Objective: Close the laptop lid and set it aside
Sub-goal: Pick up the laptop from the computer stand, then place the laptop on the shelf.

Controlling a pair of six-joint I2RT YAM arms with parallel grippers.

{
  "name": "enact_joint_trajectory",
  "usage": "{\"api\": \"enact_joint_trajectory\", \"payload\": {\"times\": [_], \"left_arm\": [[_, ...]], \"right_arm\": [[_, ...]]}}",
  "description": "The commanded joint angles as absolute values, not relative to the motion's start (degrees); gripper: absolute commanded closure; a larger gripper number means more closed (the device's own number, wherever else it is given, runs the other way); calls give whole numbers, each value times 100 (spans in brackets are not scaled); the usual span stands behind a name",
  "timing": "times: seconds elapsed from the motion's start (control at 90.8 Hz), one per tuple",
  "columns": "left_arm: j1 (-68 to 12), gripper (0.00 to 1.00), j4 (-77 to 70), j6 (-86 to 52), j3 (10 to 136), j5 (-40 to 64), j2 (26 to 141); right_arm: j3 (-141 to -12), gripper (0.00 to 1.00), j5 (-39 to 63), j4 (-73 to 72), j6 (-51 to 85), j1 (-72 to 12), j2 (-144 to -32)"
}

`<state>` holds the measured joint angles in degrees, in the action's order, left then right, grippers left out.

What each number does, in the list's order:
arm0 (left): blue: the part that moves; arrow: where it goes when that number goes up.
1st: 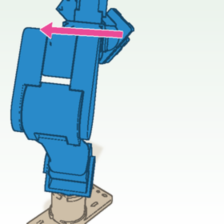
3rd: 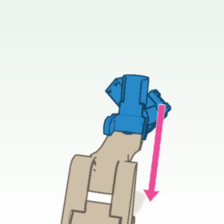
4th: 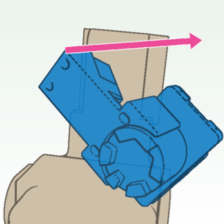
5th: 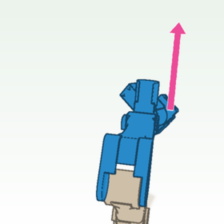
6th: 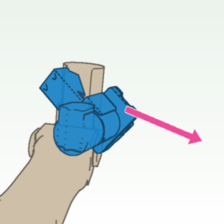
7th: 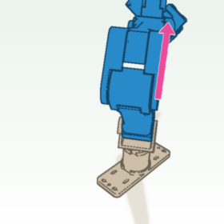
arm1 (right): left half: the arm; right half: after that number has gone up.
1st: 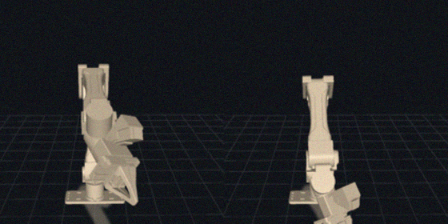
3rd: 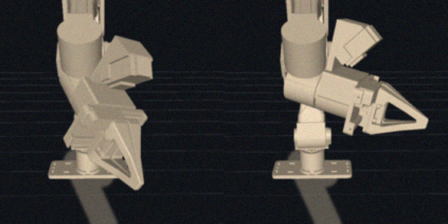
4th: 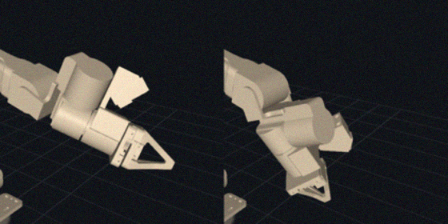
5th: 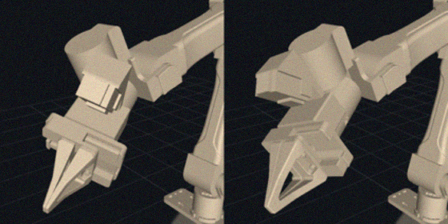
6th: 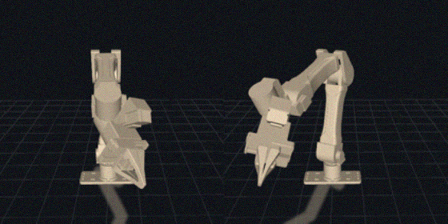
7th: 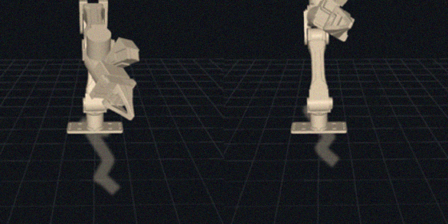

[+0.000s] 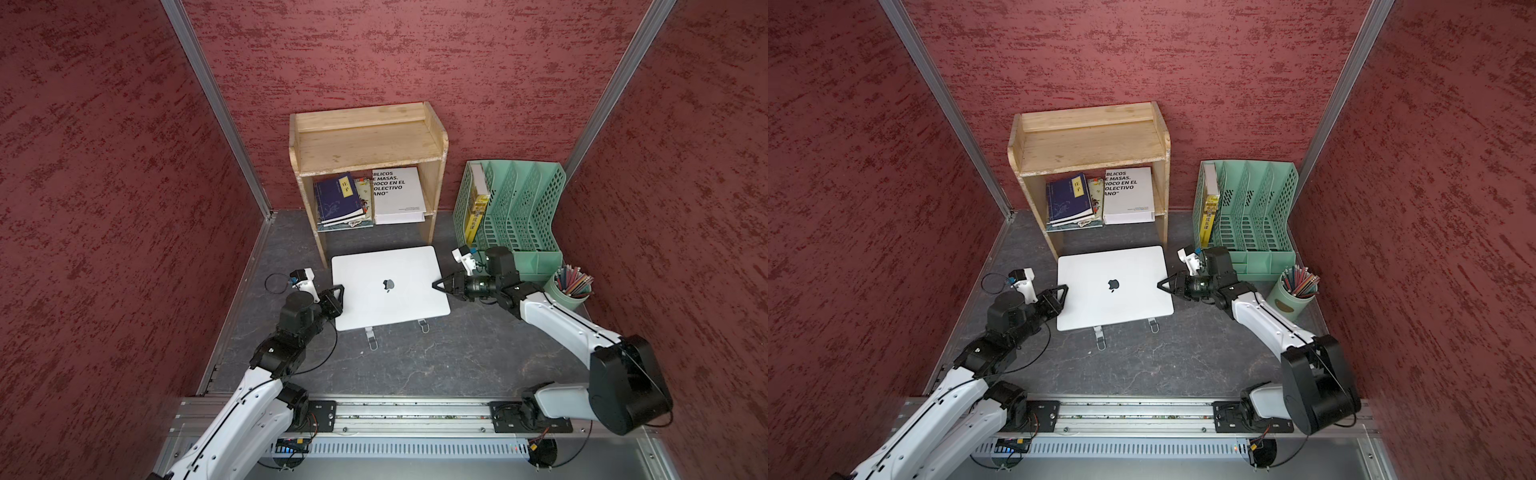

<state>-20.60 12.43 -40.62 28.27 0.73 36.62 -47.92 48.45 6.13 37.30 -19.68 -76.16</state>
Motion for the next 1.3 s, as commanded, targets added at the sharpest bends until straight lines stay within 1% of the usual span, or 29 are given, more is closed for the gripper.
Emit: {"api": "enact_joint_trajectory", "payload": {"times": [0.0, 0.132, 0.242, 0.353, 0.496, 0.606, 0.727, 0.937, 1.289], "left_arm": [[-2477, 100, 896, -3933, 3552, 1291, 3649], [-2517, 100, 1236, -3952, 4438, 1433, 3921], [-2536, 100, 1556, -3919, 5351, 1465, 4313], [-2540, 100, 1859, -3874, 6305, 1538, 4889], [-2557, 100, 1897, -3955, 7410, 1626, 5615], [-2530, 100, 1930, -4182, 8045, 1582, 6152], [-2404, 100, 1782, -4567, 8412, 1618, 6574], [-2170, 100, 1338, -4992, 8849, 1572, 7228], [-1965, 100, 403, -6031, 9311, 1489, 8185]], "right_arm": [[-5522, 100, 5428, 437, 3787, -2434, -7226], [-6262, 100, 5427, 962, 3912, -2452, -7082], [-7201, 100, 5464, 1626, 3965, -2461, -7263], [-8256, 100, 5596, 2077, 4136, -2459, -7698], [-9528, 100, 5777, 2183, 4483, -2460, -8300], [-10451, 100, 5837, 2281, 4750, -2460, -8980], [-11284, 100, 5855, 2357, 5145, -2457, -9586], [-12308, 100, 5761, 2045, 5826, -2447, -10445], [-12899, 100, 5403, 1135, 6955, -2448, -11159]]}}
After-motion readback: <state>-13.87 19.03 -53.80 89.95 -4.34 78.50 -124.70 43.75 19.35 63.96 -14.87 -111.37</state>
